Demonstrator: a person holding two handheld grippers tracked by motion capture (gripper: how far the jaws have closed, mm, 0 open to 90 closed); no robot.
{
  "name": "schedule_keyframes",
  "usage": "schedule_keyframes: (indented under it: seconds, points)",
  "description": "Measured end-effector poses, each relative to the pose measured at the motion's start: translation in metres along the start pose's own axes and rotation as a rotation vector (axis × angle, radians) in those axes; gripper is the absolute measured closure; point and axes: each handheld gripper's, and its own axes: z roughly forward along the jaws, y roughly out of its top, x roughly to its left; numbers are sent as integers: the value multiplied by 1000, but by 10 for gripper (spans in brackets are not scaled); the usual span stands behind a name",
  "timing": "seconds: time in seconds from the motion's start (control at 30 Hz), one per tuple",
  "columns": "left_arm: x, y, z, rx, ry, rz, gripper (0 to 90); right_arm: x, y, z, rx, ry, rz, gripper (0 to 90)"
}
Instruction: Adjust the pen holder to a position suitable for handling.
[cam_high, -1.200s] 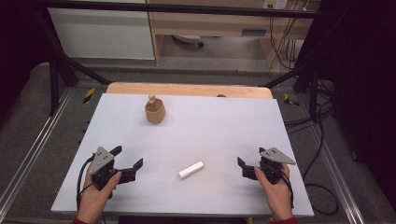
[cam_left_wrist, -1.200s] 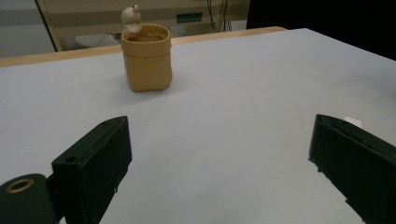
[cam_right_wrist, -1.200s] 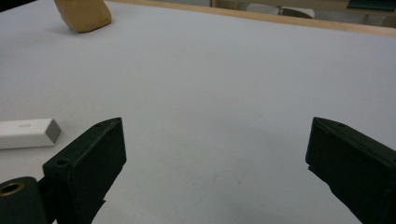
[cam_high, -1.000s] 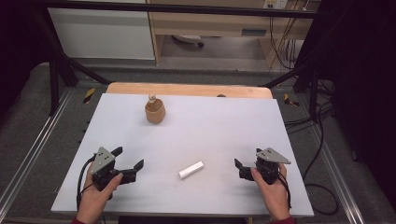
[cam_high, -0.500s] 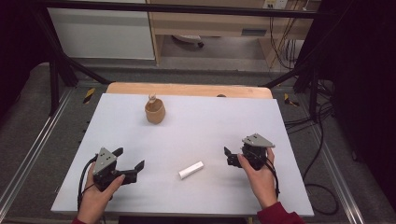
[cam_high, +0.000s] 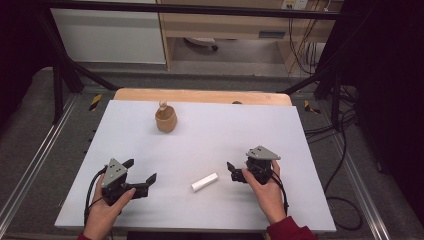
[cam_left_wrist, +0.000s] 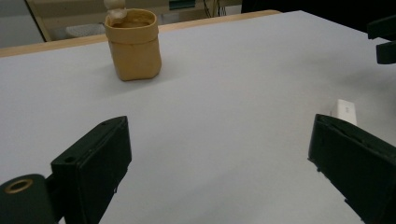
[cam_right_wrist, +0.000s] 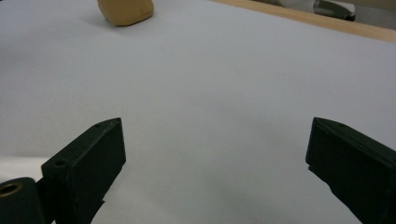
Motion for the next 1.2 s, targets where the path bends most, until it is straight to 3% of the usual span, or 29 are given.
schedule_keyframes:
  seconds: [0.47,0.67,0.93,1.07,1.1,1.2]
  points:
    - [0,-1,3,27,-4,4,61,11,-12,14,115,67,-19,55]
    - [0,-2,4,36,3,2,63,16,-16,14,137,100,-41,128]
    - [-1,-2,4,37,4,6,63,18,-16,9,104,135,-66,444]
    - [0,-2,4,38,4,3,64,17,-16,8,88,136,-73,546]
    - [0,-2,4,41,3,7,63,16,-16,7,77,138,-73,619]
    - [-1,-2,4,41,5,7,67,15,-17,7,74,127,-85,708]
